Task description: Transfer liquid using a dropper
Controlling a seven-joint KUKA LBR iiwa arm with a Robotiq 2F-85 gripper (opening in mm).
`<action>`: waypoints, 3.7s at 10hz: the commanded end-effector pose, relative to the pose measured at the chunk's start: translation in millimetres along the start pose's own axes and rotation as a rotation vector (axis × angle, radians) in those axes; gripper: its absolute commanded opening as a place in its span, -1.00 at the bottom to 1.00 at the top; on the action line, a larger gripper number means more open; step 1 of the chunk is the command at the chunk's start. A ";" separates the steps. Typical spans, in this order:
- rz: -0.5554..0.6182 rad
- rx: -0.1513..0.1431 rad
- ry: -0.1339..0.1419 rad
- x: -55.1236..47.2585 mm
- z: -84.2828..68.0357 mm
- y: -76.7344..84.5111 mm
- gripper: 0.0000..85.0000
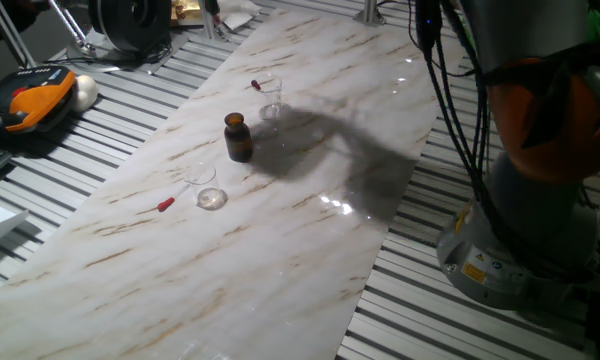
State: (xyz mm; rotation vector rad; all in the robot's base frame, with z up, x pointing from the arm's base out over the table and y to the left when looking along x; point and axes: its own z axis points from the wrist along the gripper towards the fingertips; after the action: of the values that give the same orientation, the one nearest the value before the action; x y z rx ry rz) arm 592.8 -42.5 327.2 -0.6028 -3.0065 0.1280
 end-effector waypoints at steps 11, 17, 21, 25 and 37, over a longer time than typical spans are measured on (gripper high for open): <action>0.000 -0.054 -0.058 21.3 55.2 53.8 -1.00; -0.028 -0.080 -0.099 22.5 83.6 44.8 -1.00; -0.039 -0.082 -0.125 25.3 98.2 42.6 -1.00; -0.059 -0.094 -0.144 23.9 112.8 35.9 -1.00; -0.099 -0.112 -0.197 24.4 147.0 23.2 -1.00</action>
State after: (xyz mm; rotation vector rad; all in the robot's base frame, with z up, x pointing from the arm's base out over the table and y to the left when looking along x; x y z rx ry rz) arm 566.2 -21.6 180.1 -0.4736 -3.2458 0.0141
